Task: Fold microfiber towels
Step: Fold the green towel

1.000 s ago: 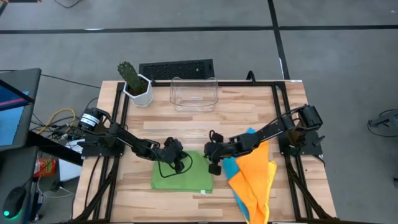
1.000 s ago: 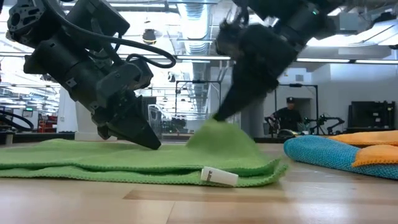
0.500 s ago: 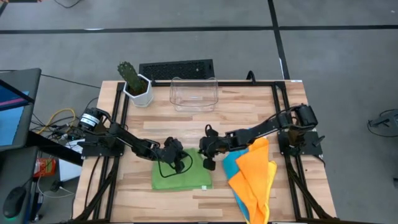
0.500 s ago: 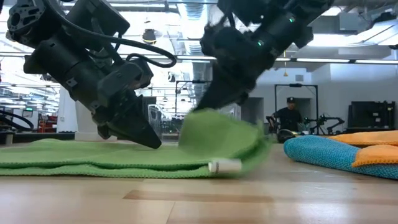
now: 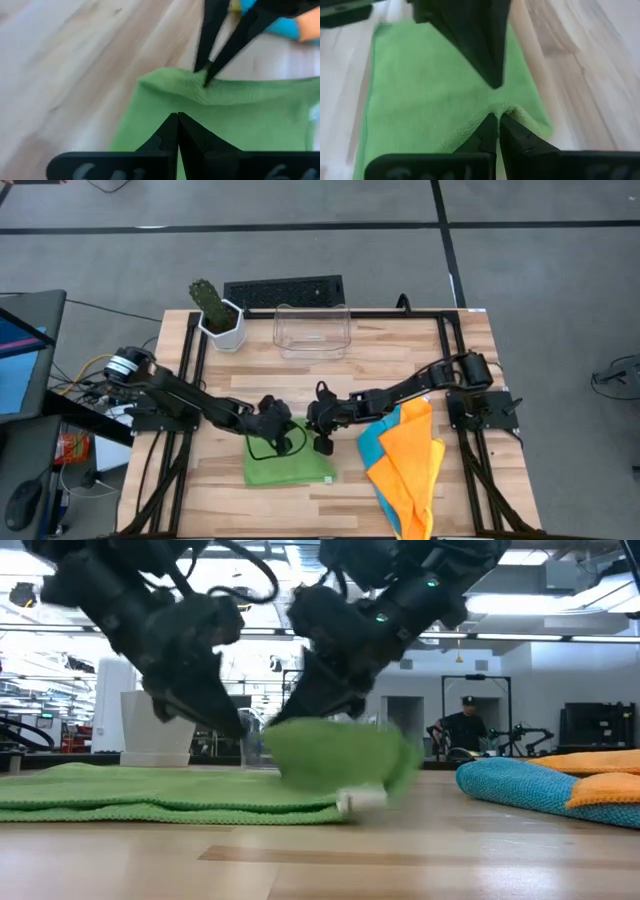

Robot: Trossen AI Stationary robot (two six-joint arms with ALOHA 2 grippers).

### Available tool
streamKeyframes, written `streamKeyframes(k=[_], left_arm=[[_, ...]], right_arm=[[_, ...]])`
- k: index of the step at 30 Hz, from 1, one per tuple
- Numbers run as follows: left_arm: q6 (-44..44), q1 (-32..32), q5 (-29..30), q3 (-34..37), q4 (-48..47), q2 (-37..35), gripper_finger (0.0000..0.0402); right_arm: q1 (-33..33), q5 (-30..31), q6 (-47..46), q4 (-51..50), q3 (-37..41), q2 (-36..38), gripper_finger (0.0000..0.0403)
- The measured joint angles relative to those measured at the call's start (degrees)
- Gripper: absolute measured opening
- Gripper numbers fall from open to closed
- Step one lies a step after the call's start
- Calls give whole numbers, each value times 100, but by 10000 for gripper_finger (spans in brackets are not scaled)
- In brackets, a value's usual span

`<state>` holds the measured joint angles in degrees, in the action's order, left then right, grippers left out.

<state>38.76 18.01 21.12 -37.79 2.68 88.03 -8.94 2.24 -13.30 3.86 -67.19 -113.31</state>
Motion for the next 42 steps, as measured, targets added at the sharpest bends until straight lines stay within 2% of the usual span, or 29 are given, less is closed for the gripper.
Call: streamKeyframes(k=[4, 7, 13, 30, 34, 39, 42], left_arm=[[90, 85, 55, -10, -807, -202, 0], [219, 173, 86, 16, -918, -168, 0], [376, 205, 328, 119, -732, -34, 0], [402, 211, 164, 171, -224, 423, 0], [452, 206, -36, 131, -387, 78, 0], [424, 357, -2, 79, -1141, -490, 0], [452, 487, 55, 80, -1698, -585, 0]], right_arm=[[67, 3, 31, -41, -132, -53, 32], [175, 4, 32, -17, -143, -47, 34], [406, -59, 29, 43, -139, -49, 34], [481, -81, 30, 651, -132, -48, 32], [506, -66, 30, 627, -132, -47, 35], [499, -68, 30, 597, -132, -47, 34], [502, -68, 30, 598, -132, -47, 34]])
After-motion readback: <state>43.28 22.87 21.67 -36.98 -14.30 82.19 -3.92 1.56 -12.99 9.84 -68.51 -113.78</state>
